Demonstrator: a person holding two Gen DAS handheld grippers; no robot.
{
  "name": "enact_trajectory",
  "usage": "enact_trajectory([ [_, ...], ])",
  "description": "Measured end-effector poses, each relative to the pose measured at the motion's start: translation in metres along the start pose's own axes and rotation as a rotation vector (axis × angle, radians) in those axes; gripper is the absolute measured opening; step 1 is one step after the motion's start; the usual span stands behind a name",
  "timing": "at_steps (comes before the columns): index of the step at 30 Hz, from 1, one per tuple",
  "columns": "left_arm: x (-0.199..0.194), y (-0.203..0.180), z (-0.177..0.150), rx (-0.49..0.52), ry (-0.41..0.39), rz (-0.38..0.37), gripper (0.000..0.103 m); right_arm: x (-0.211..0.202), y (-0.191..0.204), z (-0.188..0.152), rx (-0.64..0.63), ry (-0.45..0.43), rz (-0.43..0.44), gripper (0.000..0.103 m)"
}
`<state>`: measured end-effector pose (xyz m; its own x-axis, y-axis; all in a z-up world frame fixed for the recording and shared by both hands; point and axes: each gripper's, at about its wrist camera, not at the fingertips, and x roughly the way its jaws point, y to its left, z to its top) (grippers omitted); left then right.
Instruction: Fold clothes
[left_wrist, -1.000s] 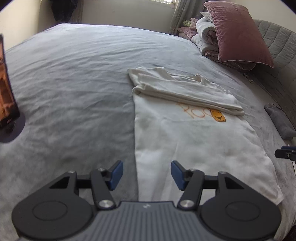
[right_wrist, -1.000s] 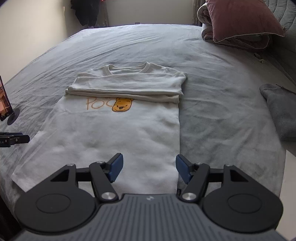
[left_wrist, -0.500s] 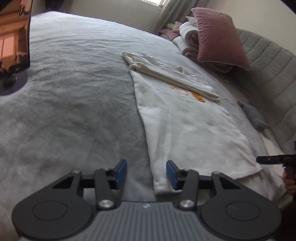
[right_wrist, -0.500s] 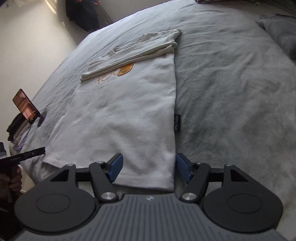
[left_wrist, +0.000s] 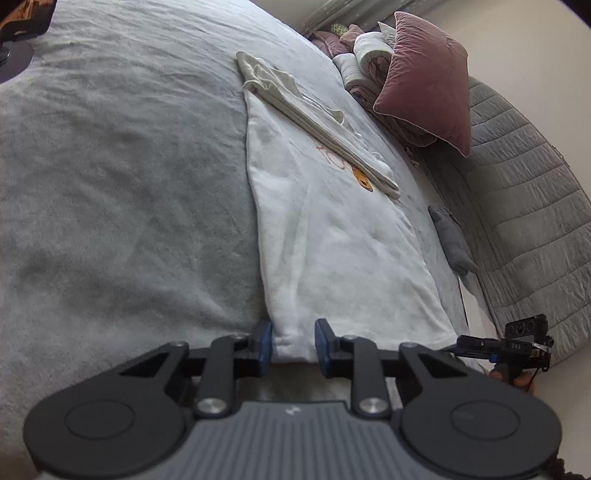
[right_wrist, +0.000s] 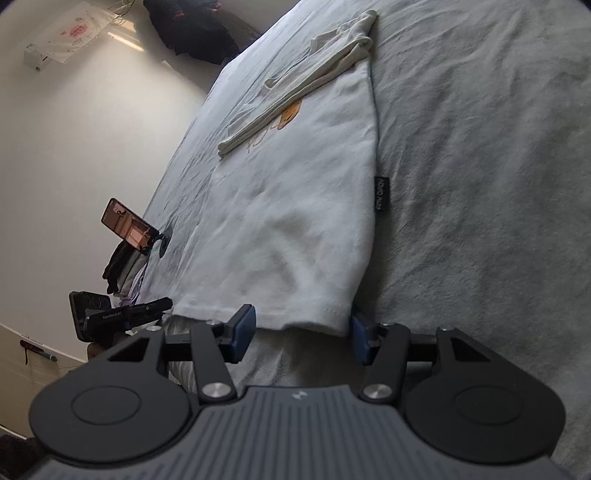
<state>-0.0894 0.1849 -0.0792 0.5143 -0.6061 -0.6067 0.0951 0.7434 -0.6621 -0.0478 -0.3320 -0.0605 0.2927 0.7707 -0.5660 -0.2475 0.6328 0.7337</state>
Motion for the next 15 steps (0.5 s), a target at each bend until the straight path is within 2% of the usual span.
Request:
enact_trajectory([
  [1, 0.0, 0.001, 0.0, -0.003, 0.005, -0.004, 0.02, 0.001, 0.0, 0.0, 0.004, 0.001, 0.006, 0.056],
  [5, 0.002, -0.002, 0.002, 0.005, 0.007, -0.002, 0.013, 0.007, -0.008, 0.005, 0.074, 0.012, 0.033, 0.023],
  [10, 0.0, -0.004, 0.004, -0.002, -0.006, -0.039, 0.011, 0.005, -0.007, 0.01, 0.084, 0.001, 0.079, 0.02],
  [15, -0.002, -0.003, 0.011, -0.056, -0.047, -0.098, 0.011, -0.003, -0.004, 0.019, 0.076, -0.065, 0.136, 0.019],
])
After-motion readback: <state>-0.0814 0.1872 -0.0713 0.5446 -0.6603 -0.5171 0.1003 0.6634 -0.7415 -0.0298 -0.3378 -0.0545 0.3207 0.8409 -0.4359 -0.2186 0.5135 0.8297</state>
